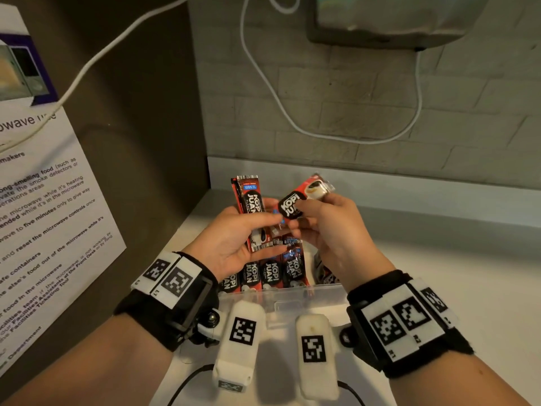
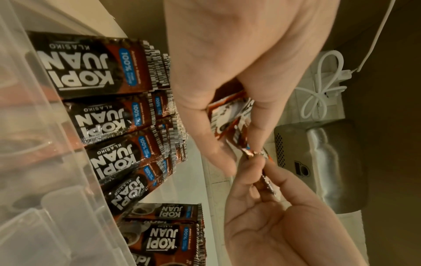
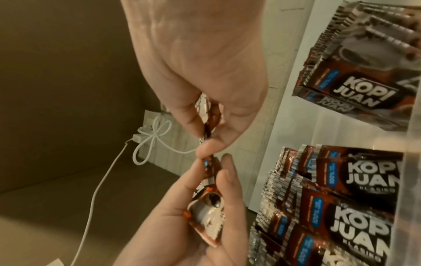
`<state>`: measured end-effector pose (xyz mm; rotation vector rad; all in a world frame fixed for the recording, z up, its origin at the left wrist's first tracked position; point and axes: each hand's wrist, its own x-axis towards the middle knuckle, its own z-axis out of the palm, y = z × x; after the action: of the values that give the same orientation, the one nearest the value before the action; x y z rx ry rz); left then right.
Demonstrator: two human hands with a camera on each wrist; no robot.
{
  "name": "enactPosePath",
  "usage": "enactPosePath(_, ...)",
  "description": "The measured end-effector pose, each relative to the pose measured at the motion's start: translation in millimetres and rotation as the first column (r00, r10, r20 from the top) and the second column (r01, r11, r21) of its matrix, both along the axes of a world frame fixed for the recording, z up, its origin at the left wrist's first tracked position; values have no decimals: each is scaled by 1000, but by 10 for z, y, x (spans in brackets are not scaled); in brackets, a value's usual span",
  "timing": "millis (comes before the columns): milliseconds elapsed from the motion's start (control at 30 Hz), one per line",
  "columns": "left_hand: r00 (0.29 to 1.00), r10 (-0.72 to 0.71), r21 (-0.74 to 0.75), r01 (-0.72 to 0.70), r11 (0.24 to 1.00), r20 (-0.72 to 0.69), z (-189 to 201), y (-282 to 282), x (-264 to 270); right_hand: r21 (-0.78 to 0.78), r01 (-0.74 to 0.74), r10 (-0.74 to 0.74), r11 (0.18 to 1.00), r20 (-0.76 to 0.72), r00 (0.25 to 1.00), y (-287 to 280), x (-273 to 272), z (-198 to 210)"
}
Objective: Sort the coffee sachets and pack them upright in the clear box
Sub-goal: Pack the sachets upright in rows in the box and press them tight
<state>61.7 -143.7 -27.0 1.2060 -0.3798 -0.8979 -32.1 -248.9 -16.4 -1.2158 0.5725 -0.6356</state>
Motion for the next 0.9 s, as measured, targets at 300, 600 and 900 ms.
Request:
enactPosePath(300, 972, 229, -28, -228, 973, 57, 43, -24, 98, -401, 2, -84, 916, -187, 979, -114, -122, 53)
enactPosePath(600, 973, 229, 61, -227, 972, -27, 80, -24, 110, -672, -160, -254, 723, -475, 843, -243, 46, -115)
enactPosePath(900, 966, 219, -7, -222, 975, -139, 110, 59, 154, -659, -449, -346, 603, -723, 597, -92, 146, -453)
